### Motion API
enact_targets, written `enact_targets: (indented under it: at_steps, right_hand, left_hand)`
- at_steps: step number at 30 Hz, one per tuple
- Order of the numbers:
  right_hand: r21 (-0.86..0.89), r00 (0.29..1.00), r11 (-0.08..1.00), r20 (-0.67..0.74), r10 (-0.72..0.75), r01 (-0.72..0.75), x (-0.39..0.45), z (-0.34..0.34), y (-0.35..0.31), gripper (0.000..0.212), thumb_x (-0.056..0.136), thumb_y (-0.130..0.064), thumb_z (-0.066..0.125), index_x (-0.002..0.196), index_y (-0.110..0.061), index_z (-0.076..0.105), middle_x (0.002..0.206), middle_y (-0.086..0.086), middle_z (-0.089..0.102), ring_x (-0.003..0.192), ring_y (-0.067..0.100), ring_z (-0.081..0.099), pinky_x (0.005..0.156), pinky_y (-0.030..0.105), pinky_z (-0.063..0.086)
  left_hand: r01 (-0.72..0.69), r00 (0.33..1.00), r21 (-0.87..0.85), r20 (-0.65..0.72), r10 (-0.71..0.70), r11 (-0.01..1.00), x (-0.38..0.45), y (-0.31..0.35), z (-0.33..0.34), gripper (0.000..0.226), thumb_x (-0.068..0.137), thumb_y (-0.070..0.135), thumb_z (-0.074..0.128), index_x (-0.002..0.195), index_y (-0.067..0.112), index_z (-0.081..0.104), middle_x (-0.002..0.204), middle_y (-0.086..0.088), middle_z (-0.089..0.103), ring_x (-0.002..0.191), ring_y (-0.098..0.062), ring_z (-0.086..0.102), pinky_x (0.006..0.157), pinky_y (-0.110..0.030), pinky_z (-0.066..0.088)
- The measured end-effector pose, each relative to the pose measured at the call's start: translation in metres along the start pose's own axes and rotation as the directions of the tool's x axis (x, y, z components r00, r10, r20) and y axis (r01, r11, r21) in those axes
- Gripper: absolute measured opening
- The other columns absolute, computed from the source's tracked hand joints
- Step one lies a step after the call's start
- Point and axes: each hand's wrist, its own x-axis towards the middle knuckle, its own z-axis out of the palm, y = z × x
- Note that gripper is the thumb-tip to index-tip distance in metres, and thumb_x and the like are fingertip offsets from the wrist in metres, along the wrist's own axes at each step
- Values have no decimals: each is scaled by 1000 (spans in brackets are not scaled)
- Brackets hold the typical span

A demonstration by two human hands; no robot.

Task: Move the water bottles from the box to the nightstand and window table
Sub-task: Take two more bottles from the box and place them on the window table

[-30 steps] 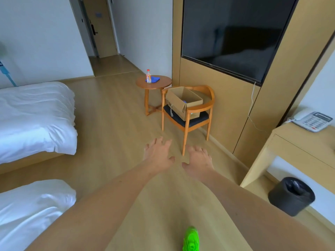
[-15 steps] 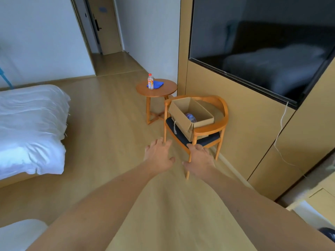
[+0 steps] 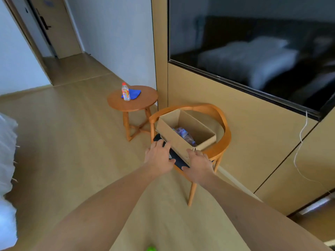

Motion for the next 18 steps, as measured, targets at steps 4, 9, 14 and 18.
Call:
enact_targets:
  at_steps: [4, 9, 14, 18]
  right_hand:
    - [33, 995, 994, 11, 99, -99, 58, 4, -28, 65, 89, -38, 67, 145, -28, 38, 145, 5, 46, 132, 31, 43, 102, 48, 42]
    - [49, 974, 974, 48, 221, -223, 118, 13, -36, 66, 91, -41, 66, 148, -28, 37, 144, 4, 47, 133, 30, 43, 106, 46, 41]
    - [81, 958, 956, 80, 277, -283, 184, 24, -31, 67, 91, -41, 67, 150, -28, 37, 143, 5, 48, 134, 30, 43, 108, 47, 41]
    - [85, 953, 952, 101, 285, -294, 250, 37, -14, 72, 92, -43, 64, 155, -28, 32, 149, 6, 45, 136, 31, 41, 109, 45, 40]
  left_hand:
    - [-64, 996, -28, 53, 66, 998, 73, -36, -8, 70, 92, 46, 65, 153, 25, 36, 154, -7, 40, 140, -32, 35, 108, -51, 39]
    - [-138, 986, -60, 88, 143, 989, 146, -59, -2, 66, 92, 40, 62, 152, 26, 36, 150, -4, 41, 137, -31, 36, 104, -49, 42]
    - [-179, 968, -70, 167, 188, 981, 213, -75, 18, 68, 96, 41, 62, 155, 25, 32, 153, -4, 38, 143, -30, 32, 110, -49, 41]
    - [-209, 957, -55, 193, 216, 976, 280, -84, 42, 68, 95, 41, 61, 154, 24, 33, 155, -6, 38, 145, -30, 31, 113, -50, 37]
